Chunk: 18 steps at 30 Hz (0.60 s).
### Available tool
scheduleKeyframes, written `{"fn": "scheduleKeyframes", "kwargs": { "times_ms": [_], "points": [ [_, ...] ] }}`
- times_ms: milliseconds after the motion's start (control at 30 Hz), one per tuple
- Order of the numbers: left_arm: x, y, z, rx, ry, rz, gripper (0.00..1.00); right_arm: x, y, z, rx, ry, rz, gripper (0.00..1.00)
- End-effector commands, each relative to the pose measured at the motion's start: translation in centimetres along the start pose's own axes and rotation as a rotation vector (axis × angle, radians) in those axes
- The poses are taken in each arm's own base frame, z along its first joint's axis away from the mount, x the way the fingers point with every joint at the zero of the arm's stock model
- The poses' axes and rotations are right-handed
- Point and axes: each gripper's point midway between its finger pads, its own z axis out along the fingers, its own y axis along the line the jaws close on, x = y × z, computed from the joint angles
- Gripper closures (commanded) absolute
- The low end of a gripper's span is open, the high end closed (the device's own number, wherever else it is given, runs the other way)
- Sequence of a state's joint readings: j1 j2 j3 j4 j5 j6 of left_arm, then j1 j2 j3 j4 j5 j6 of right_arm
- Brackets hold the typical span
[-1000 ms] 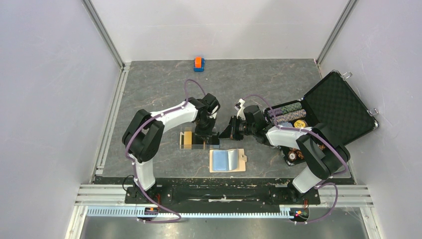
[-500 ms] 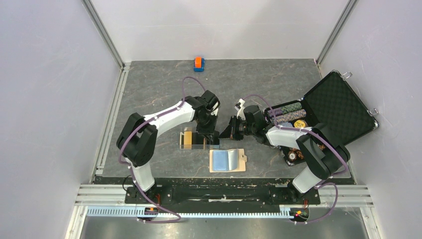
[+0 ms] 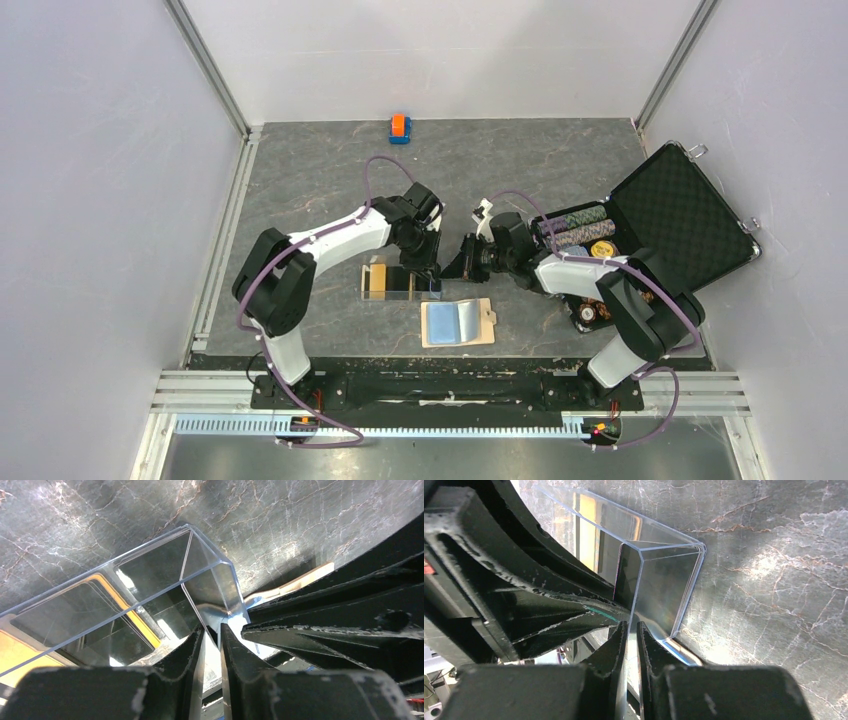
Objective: Put the credit cards into the card holder
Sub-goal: Pick up the credit card from the storage box.
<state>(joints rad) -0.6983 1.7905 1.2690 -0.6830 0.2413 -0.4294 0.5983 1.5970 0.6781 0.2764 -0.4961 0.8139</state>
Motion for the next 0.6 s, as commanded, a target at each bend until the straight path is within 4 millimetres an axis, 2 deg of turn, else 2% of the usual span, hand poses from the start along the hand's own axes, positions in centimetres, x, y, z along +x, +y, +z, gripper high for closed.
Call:
{"fn": "scheduleKeyframes", "kwargs": {
  "times_ms": [0, 133, 300, 400, 567],
  "points": [
    [0.3, -0.3, 0.8, 0.017, 0.009, -0.024, 0.82, 0.6, 0.7, -0.7, -0.031, 0.013, -0.029, 0.91],
    [0.3, -0.6, 1.1, 0.040, 0.014, -0.028, 0.92, 0.7, 0.7, -0.7, -0.031, 0.014, -0.029, 0.91],
    [0.4, -1.2, 1.3, 0.081, 0.019, -0.042, 0.91, 0.5, 0.9, -0.8, -0.034, 0.009, -0.036, 0.91],
    [0.2, -1.4, 1.0, 0.096, 0.009, -0.051, 0.96, 0.6, 0.9, -0.8, -0.033, 0.010, -0.038, 0.90],
    [-0.2, -0.6, 0.0, 0.031, -0.012, -0.044, 0.98, 0.5, 0.9, -0.8, -0.034, 0.011, -0.041, 0.90]
  ]
}}
